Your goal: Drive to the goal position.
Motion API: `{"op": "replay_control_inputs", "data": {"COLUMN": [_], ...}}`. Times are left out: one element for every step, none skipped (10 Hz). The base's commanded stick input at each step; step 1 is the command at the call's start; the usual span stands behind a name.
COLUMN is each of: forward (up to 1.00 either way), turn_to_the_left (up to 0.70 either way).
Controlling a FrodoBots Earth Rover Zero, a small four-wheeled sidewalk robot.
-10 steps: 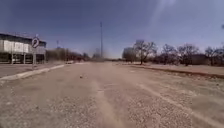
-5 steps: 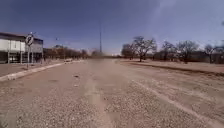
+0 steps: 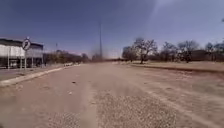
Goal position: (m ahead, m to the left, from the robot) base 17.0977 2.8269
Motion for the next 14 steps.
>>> {"op": "replay_control_inputs", "data": {"forward": [0.72,0.79,0.85,0.85,0.85,1.0,1.0,1.0,1.0,1.0,1.0,1.0,1.0,1.0], "turn_to_the_left": [0.0,0.0,0.0,0.0,0.0,0.0,0.0,0.18,0.05,0.0,0.0,0.0,0.0,0.0]}}
